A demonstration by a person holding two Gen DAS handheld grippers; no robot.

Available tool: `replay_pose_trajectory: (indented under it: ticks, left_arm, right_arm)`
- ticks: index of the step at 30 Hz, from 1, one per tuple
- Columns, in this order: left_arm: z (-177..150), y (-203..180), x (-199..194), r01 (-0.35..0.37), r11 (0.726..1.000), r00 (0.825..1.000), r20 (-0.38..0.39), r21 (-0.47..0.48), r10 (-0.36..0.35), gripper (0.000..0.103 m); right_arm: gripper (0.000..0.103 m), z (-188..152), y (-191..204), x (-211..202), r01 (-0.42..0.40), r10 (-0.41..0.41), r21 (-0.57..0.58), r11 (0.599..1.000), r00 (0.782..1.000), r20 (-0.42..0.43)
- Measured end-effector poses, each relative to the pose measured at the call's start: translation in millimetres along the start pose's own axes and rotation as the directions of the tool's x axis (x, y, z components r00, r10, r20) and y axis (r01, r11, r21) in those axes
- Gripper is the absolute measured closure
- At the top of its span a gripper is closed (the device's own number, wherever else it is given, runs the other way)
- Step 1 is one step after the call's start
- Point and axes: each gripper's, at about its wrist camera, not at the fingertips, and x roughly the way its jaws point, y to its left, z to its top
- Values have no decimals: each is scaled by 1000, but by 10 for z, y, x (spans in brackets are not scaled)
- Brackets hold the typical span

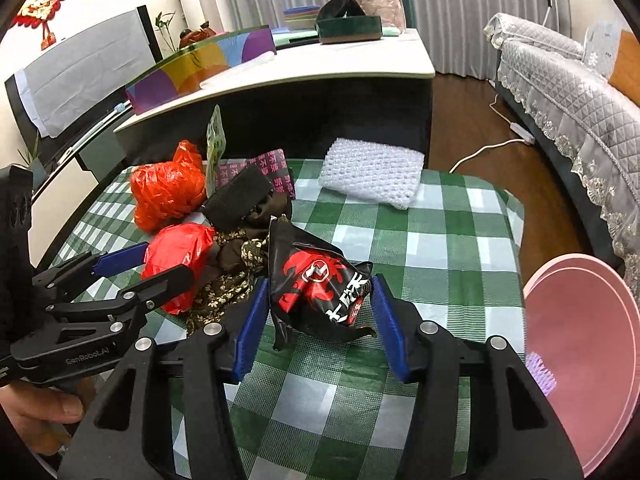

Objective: Collect trash
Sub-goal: 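Grasp the red plastic bag with the left gripper while the right gripper grasps the black-red printed bag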

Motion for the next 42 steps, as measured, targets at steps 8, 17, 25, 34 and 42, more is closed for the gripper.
replay_pose_trajectory:
  ticks: [8, 17, 25, 34, 42]
  left_arm:
    - [-7, -32, -269, -19, 1000, 998, 55, 18, 18, 34]
    - [-42, -124, -604, -40, 998, 992, 121, 45, 34, 34]
    - [-82, -240, -911, -46, 996, 982, 185, 78, 31, 34]
    - [-107, -311, -1144, -44, 994, 974, 224, 98, 21, 34]
    - [-112, -418, -1195, -33, 994, 971, 240, 107, 6, 34]
  right_arm:
    - [51, 17, 46, -305, 19, -18, -16, 1000, 998, 55]
    - [51, -15, 114, -730, 39, -36, -27, 999, 992, 122]
    - [51, -54, 111, -1086, 50, -47, -17, 999, 984, 171]
    - [51, -105, 82, -1356, 69, -66, -7, 998, 975, 210]
    - [51, -121, -106, -1585, 95, -99, 28, 995, 964, 248]
